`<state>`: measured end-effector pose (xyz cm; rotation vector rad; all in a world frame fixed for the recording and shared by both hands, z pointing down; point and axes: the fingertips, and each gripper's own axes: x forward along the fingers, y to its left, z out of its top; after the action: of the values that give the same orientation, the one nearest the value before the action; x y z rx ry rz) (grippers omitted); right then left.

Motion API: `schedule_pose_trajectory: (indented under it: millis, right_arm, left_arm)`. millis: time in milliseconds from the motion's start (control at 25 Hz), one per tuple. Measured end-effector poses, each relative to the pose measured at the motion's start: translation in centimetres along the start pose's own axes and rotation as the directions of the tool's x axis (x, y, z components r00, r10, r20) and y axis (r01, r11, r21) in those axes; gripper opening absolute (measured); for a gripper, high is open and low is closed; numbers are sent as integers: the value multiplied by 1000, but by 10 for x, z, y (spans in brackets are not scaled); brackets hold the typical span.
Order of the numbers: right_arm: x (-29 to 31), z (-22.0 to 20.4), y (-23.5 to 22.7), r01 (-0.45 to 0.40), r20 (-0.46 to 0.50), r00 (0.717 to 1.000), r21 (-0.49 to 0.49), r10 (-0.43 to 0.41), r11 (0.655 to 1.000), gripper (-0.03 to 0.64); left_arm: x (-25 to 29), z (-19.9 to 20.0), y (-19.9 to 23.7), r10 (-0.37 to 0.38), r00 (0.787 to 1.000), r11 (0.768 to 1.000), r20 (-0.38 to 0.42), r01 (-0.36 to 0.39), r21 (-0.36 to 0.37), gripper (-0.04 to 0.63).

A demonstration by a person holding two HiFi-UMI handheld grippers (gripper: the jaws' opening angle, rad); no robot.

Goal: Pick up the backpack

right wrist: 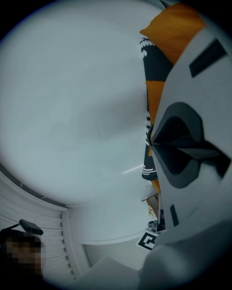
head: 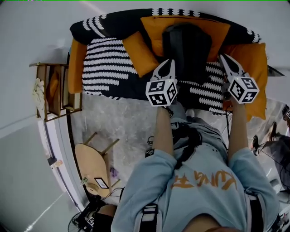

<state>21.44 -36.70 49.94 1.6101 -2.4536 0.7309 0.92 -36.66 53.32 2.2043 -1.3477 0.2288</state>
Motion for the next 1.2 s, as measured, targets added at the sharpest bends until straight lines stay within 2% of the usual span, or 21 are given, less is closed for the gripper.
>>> schedule_pose_trajectory:
  millis: [320,480,680,720,760,800,840,880,1000,1200]
  right_arm:
    - [25,-12,-33,65,-52,997,68,-62,996,35]
    - [45,-24,-38,55,-88,995,90,-47,994,34]
    - [71,-46,-38,22,-140,990,90,-9,996,37]
    - [77,-51,-38,14,-154,988,90,0,996,40]
    - [83,-57,-38,1,-170,985,94,16,996,63]
    - [90,-64,-37,-19,-191,981,101,38,995,120]
    - [97,-71,-36,-40,-216,974,109,63,993,200]
    - [103,-77,-35,-54,-243,967,113,81,992,229]
    - [119,-91,-41,-53,-298,951,108,83,993,244]
    - [147,-99,-54,-52,-321,943,107,84,993,259]
  left_arm:
    - [53,-10,19,-20,995,1000,-93,18,-26,23]
    - [75,-17,33,-22,990,999,-136,17,-34,25]
    - [97,-35,43,-57,978,998,-203,53,-22,26]
    - [102,-39,45,-60,974,998,-219,58,-16,38]
    - [107,-43,49,-64,970,998,-233,63,-12,89]
    - [113,-45,52,-69,967,998,-245,69,-10,170]
    - [118,-47,57,-74,964,997,-254,74,-10,206]
    - [123,-48,60,-79,962,997,-261,79,-9,220]
    - [139,-52,67,-104,952,994,-287,104,-16,249]
    - [165,-67,65,-185,922,983,-340,182,-40,292]
